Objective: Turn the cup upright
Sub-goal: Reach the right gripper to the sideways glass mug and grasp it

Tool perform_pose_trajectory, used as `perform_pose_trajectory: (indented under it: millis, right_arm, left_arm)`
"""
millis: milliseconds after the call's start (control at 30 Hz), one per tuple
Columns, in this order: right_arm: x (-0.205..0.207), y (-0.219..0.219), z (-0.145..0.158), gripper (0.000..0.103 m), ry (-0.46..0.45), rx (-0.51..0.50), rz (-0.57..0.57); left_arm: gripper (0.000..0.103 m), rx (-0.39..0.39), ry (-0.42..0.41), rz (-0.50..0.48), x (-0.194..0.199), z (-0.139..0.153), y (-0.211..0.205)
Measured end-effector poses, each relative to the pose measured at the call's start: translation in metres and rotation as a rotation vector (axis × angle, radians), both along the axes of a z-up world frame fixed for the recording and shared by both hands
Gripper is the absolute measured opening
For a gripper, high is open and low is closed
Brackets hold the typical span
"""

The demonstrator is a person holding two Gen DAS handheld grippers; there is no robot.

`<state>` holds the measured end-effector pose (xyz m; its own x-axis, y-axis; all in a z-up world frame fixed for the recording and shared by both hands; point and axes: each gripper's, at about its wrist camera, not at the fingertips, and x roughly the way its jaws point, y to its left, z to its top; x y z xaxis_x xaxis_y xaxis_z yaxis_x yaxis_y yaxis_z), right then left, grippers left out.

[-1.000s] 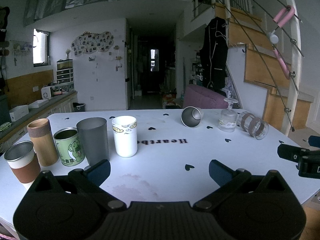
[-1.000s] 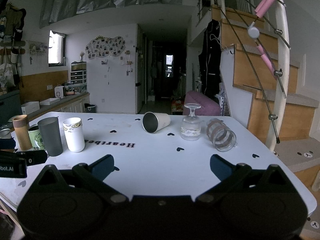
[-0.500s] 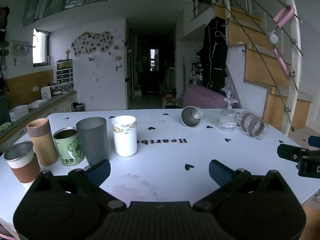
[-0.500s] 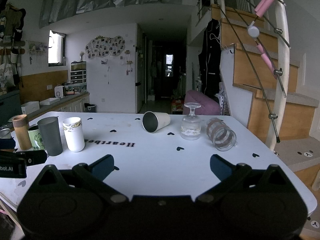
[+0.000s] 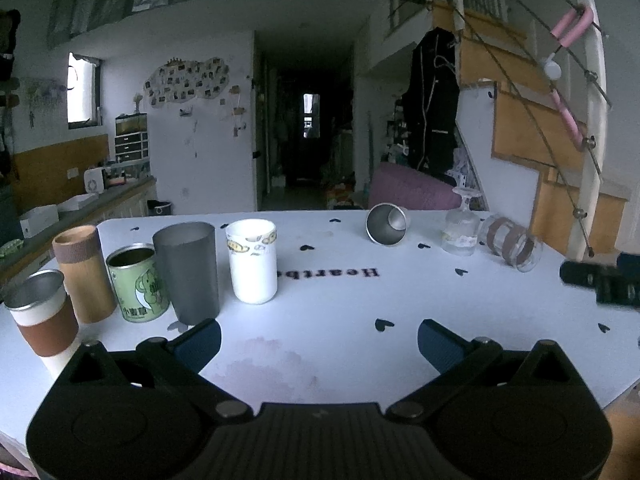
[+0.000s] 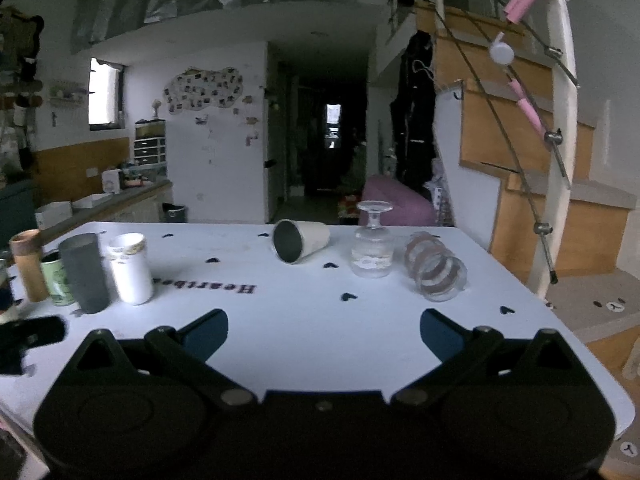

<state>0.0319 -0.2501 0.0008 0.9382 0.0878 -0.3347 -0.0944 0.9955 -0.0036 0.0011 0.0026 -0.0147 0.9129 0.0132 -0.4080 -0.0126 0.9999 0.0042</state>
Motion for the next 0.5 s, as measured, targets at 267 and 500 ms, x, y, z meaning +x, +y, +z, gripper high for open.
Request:
perform_pose_trajectory:
  millis: [267, 500]
  right_arm:
    - [0.060, -0.035, 0.003, 0.103, 0.015, -0.011, -0.078]
    - [0.140, -0.071, 0.008, 0.103, 0.014, 0.031, -0.122]
  left_arm:
    - [0.103, -0.013, 0.026, 0.006, 0.008, -0.019, 0.007]
    - [0.103, -0.036, 0.036, 0.006, 0.012, -0.031, 0.018]
